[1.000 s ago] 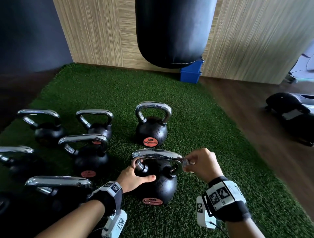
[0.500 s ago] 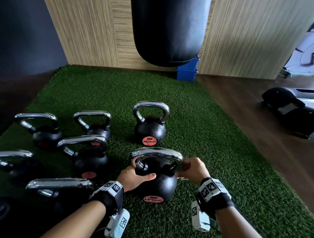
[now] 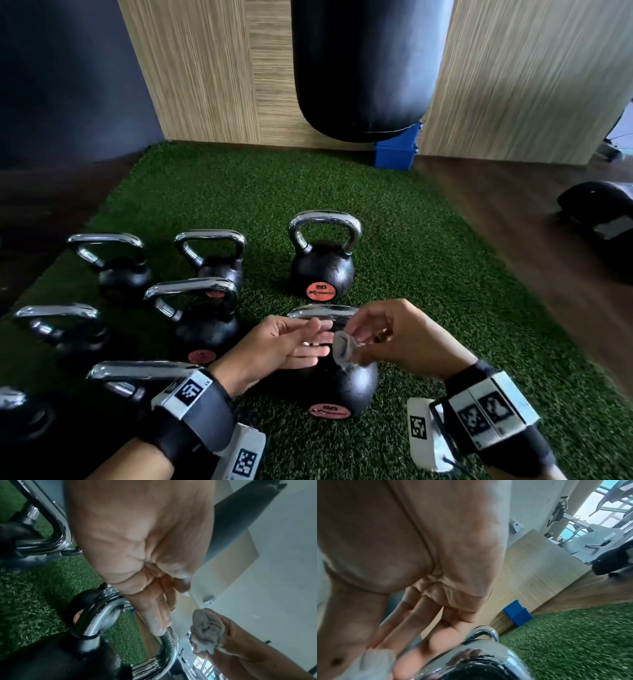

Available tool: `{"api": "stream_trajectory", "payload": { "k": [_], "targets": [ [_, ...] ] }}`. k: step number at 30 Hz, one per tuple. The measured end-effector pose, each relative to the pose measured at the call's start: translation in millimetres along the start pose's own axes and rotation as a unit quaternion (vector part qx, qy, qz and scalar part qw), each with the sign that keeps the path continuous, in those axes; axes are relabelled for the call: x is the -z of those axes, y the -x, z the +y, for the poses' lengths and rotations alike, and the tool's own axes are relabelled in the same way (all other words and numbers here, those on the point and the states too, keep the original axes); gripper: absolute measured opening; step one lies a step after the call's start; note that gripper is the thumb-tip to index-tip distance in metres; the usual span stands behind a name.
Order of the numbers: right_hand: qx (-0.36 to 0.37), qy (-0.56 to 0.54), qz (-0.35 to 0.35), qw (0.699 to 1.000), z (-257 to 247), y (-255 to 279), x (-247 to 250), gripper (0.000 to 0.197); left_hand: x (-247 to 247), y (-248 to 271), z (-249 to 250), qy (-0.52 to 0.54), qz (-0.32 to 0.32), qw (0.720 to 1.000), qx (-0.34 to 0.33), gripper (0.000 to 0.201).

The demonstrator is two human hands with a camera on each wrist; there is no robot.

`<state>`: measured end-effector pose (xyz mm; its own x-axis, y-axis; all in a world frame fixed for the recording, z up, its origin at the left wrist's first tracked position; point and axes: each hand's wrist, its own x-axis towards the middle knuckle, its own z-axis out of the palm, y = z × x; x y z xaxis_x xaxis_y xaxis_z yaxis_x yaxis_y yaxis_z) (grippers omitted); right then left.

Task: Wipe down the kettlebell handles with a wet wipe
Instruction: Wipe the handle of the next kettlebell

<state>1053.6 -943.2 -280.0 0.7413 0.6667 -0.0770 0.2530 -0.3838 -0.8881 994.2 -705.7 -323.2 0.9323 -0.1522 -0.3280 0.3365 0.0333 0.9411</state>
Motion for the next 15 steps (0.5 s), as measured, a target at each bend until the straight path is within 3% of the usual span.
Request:
{"api": "stream_trajectory", "payload": {
  "k": [3, 7, 11, 15],
  "targets": [
    [0.037, 0.038, 0.06, 0.997, -9, -5, -8, 0.024, -7, 7, 5, 0.062, -0.022, 0.997, -0.039, 0.04],
    [0.077, 0.073, 0.158, 0.982, -17, -11, -21, 0.023, -13, 6, 5, 0.12, 0.001, 0.989, -0.083, 0.037],
    [0.087, 0.104, 0.28, 0.95, -15, -17, -35, 0.036, -8, 2, 4, 0.112, 0.02, 0.986, -0.118, 0.033],
    [0.05, 0.116, 0.284, 0.95, 2, -18, -29, 0.052, -5, -5, 7, 0.022, 0.053, 0.973, -0.222, 0.029]
  ]
}}
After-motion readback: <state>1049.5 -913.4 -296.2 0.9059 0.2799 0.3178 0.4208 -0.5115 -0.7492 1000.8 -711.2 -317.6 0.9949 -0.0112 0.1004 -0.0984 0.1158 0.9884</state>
